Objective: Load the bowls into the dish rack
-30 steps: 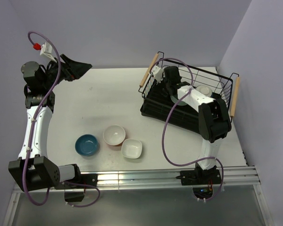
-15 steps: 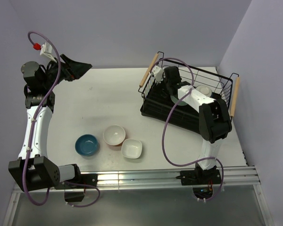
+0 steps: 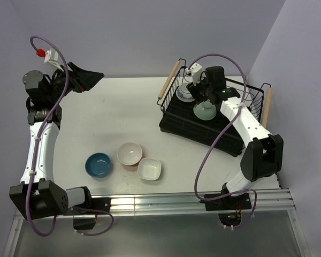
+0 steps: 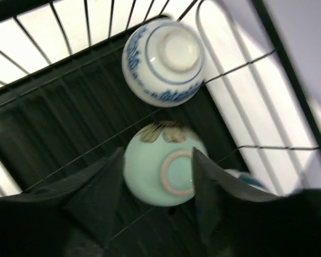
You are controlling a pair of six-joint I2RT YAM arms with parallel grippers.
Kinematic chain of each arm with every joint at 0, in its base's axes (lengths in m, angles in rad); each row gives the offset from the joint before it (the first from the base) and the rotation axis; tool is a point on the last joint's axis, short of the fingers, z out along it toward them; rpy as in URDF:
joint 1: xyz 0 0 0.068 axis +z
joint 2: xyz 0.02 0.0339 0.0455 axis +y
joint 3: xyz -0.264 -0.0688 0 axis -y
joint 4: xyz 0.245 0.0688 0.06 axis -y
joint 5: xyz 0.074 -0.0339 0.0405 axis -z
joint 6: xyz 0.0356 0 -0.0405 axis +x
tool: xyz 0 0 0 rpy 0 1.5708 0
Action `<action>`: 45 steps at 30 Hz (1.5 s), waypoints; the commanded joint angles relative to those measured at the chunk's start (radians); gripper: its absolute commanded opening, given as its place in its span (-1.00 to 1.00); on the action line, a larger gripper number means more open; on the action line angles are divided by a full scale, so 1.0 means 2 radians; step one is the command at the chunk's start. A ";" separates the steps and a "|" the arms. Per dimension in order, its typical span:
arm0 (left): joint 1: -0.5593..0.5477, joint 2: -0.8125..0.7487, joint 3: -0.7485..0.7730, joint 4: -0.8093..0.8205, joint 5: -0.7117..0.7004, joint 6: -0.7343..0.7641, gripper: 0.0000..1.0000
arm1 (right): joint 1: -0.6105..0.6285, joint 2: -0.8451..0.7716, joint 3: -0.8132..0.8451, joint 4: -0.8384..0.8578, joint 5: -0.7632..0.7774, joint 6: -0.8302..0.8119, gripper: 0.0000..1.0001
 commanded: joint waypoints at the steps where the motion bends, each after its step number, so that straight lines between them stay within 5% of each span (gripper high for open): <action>1: 0.002 -0.016 -0.004 0.011 0.002 0.009 0.90 | -0.026 0.002 0.020 -0.067 -0.059 0.081 0.15; 6: 0.002 -0.018 -0.014 0.017 0.001 0.005 0.90 | -0.046 0.005 -0.005 -0.082 -0.092 0.125 -0.17; 20: 0.002 -0.014 -0.020 0.022 0.001 0.003 0.89 | -0.047 0.101 -0.002 -0.055 -0.046 0.152 -0.38; 45: 0.002 -0.004 -0.017 0.014 -0.003 0.020 0.89 | -0.061 0.170 0.079 -0.039 0.030 0.086 -0.40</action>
